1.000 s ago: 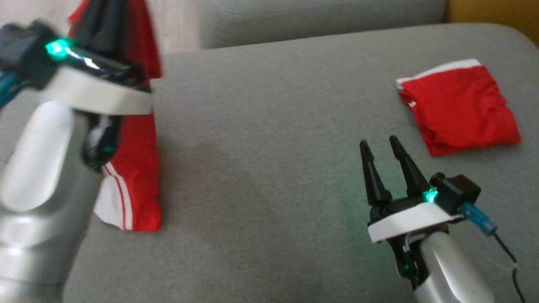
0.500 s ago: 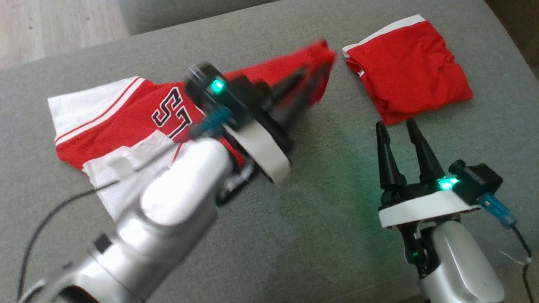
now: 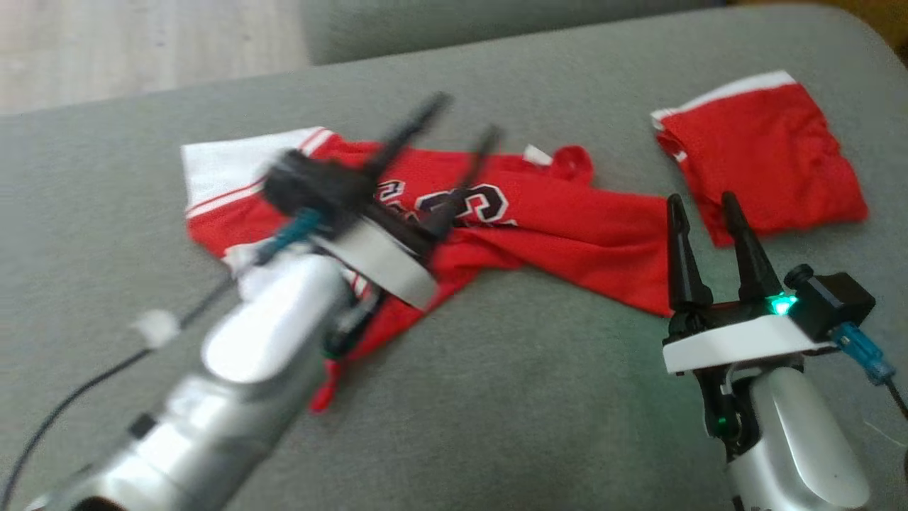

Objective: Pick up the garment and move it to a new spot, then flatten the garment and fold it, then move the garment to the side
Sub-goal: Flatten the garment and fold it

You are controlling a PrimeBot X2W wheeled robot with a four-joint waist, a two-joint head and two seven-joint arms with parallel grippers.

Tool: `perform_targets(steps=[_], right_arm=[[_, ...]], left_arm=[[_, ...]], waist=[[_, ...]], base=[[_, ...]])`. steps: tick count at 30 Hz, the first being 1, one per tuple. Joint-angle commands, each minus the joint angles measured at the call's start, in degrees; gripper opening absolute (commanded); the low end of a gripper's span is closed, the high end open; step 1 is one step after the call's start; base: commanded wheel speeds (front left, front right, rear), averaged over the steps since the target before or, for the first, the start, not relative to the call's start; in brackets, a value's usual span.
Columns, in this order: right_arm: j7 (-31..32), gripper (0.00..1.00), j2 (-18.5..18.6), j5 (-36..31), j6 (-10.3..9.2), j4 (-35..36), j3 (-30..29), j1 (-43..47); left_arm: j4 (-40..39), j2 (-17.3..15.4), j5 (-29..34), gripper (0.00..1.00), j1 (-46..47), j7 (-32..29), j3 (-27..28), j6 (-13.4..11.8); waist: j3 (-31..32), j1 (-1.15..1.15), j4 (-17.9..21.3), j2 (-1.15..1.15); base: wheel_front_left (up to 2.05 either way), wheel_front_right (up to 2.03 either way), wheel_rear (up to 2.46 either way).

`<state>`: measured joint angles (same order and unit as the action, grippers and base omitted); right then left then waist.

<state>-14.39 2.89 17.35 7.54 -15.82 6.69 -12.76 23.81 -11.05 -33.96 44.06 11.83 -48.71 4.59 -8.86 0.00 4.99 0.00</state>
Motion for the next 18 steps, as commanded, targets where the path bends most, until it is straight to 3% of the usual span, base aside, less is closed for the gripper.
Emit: perform_targets(steps=[1, 9, 10, 13, 18], right_arm=[[-0.6, 1.00, 0.0, -0.7, -0.05, 1.9, 1.0, -1.4], [-0.6, 1.00, 0.0, -2.1, -0.05, 1.4, 1.1, 1.7], [-0.6, 1.00, 0.0, -2.2, -0.05, 1.2, 1.2, 2.7], [-0.6, 1.00, 0.0, -2.4, -0.05, 0.9, 1.2, 4.2], [-0.6, 1.00, 0.0, -2.4, -0.05, 0.7, 1.3, 5.4]], left_arm=[[-1.3, -3.1, -0.8, 1.00, 0.5, 1.3, 4.5, -1.2], [-7.0, -10.2, -3.1, 1.00, -11.8, 3.1, 19.7, -6.3], [-9.4, -10.3, -2.7, 1.00, -17.2, 3.1, 23.6, -6.8], [-12.2, -9.1, -1.7, 1.00, -24.9, 3.2, 28.6, -6.7], [-14.6, -6.1, 0.2, 1.00, -32.4, 3.2, 33.5, -5.7]], waist=[[2.9, 0.00, -3.4, 0.00], [7.0, 0.00, -8.7, 0.00], [7.7, 0.00, -9.6, 0.00], [8.4, 0.00, -10.5, 0.00], [8.6, 0.00, -10.9, 0.00]], base=[[0.00, 0.00, 0.00], [0.00, 0.00, 0.00], [0.00, 0.00, 0.00], [0.00, 0.00, 0.00], [0.00, 0.00, 0.00]])
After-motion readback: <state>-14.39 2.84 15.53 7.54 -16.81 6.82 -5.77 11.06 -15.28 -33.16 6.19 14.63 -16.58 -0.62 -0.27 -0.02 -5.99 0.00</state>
